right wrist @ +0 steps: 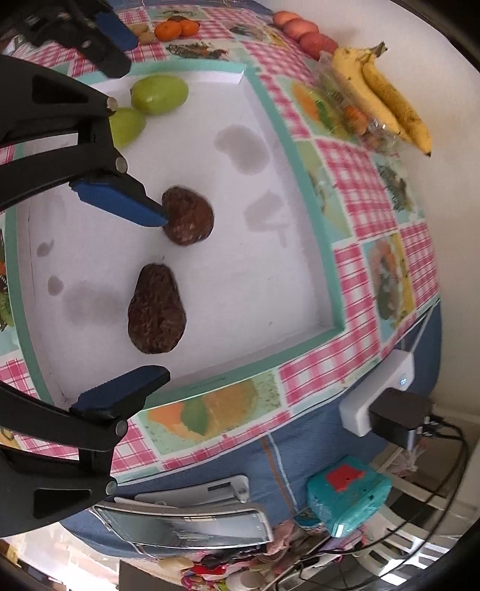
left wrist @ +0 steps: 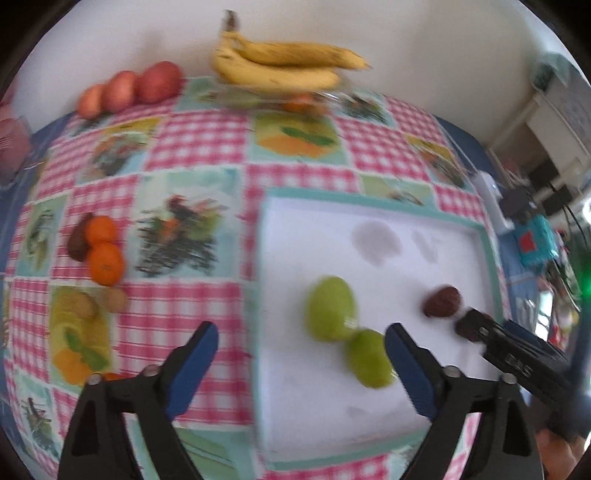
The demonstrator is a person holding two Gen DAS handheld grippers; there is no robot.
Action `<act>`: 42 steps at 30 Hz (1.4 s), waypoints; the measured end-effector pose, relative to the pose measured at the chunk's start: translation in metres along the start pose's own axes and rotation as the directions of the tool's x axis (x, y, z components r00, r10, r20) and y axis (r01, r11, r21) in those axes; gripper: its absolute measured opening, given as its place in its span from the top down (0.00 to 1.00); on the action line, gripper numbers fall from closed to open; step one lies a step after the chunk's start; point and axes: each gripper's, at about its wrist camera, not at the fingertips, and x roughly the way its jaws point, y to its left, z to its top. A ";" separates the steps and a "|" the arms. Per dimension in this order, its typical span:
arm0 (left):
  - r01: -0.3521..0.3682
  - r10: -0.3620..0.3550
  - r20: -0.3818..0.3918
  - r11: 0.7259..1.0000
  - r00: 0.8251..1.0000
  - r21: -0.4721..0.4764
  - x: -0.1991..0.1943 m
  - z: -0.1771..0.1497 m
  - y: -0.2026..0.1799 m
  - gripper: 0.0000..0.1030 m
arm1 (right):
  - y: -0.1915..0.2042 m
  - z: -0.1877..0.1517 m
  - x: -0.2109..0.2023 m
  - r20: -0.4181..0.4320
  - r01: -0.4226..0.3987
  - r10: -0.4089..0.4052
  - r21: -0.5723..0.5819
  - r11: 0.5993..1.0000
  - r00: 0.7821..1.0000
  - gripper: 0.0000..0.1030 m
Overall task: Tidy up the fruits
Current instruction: 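Open the left tool to drop the mango in the tray while the right tool releases the brown fruit, then move both tools back toward the row of fruits beside the tray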
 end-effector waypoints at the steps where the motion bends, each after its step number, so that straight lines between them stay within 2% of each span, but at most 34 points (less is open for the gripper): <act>1: -0.018 0.018 0.012 1.000 1.000 -0.013 -0.002 0.002 0.007 0.03 | 0.002 0.001 -0.002 0.006 -0.001 0.001 -0.004 1.000 1.000 0.24; 4: -0.059 0.062 0.046 0.996 0.997 -0.065 -0.008 0.007 0.032 0.01 | 0.008 0.002 -0.005 0.024 -0.011 0.011 -0.009 1.000 1.000 0.23; 6: -0.082 0.090 0.068 0.991 0.994 -0.103 -0.012 0.011 0.049 0.00 | 0.010 -0.001 -0.008 0.029 -0.015 0.015 -0.003 1.000 0.999 0.13; 8: -0.120 0.130 0.083 0.986 0.988 -0.119 -0.017 0.013 0.065 0.00 | 0.016 0.001 -0.008 0.036 -0.024 0.024 -0.006 1.000 0.999 0.10; 13: -0.266 0.280 0.115 0.956 0.953 -0.122 -0.028 0.017 0.094 0.00 | 0.025 -0.002 -0.013 0.058 -0.052 0.053 -0.017 0.999 0.997 0.10; 21: -0.361 0.383 0.108 0.915 0.918 -0.179 -0.042 0.014 0.144 0.00 | 0.054 -0.004 -0.020 0.076 -0.051 0.057 -0.080 0.995 0.996 0.10; 25: -0.377 0.398 0.112 0.910 0.910 -0.171 -0.049 0.013 0.157 0.00 | 0.070 -0.008 -0.022 0.077 -0.049 0.057 -0.099 0.994 0.995 0.10; 30: -0.401 0.424 0.114 0.899 0.899 -0.179 -0.059 0.010 0.174 0.00 | 0.100 -0.015 -0.024 0.059 -0.102 0.111 -0.132 0.986 0.992 0.10; 38: -0.431 0.472 0.108 0.862 0.875 -0.268 -0.078 0.002 0.220 0.00 | 0.165 -0.029 -0.028 0.035 -0.151 0.162 -0.225 0.963 0.986 0.10; 42: -0.406 0.460 0.111 0.855 0.881 -0.323 -0.088 -0.004 0.241 0.00 | 0.194 -0.036 -0.029 0.028 -0.186 0.199 -0.259 0.948 0.980 0.10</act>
